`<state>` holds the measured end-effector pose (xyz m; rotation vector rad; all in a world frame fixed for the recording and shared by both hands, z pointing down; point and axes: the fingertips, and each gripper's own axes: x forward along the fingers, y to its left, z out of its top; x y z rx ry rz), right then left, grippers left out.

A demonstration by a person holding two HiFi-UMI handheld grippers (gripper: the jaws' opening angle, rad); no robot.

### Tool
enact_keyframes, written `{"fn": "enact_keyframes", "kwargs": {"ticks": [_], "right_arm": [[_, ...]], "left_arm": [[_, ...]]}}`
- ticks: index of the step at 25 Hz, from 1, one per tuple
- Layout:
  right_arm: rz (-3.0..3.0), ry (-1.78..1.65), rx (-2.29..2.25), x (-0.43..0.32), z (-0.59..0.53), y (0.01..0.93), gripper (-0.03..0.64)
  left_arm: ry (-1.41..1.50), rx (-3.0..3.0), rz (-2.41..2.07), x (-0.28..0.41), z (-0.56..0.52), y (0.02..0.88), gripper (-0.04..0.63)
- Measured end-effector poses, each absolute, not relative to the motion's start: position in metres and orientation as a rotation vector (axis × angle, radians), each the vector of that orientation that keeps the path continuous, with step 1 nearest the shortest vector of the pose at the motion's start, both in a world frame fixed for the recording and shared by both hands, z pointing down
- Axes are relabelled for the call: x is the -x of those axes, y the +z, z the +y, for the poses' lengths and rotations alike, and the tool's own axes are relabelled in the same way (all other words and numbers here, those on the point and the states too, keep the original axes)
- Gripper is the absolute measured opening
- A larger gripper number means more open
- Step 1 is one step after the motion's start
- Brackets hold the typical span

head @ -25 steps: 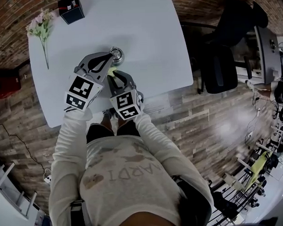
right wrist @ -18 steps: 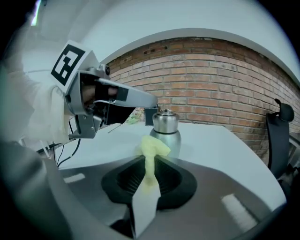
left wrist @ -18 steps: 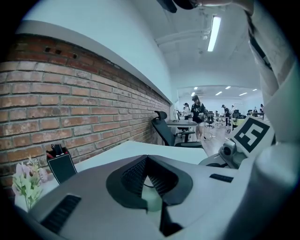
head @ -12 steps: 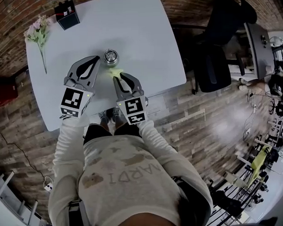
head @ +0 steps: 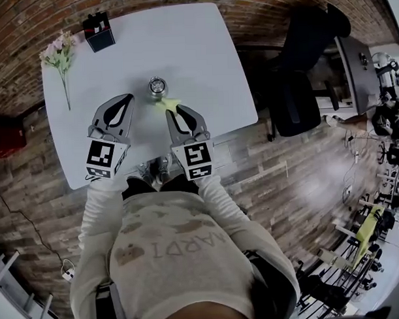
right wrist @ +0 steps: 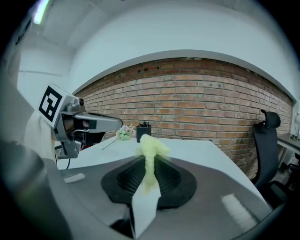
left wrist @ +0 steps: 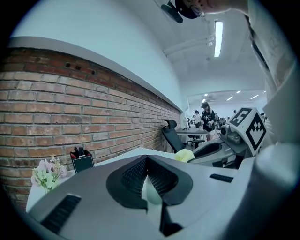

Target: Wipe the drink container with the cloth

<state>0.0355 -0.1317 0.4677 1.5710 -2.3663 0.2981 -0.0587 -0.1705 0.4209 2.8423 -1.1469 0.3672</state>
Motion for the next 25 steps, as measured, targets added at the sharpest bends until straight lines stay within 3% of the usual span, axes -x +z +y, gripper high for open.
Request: {"fn": "enact_keyframes", "kwargs": {"ticks": [25], "right_arm": [[-2.484, 0.143, -1.792, -0.053, -0.112, 0.362, 0.072]], "left_arm": [[0.131, -2.860, -1.258, 0.086, -0.144, 0.359, 0.000]]}}
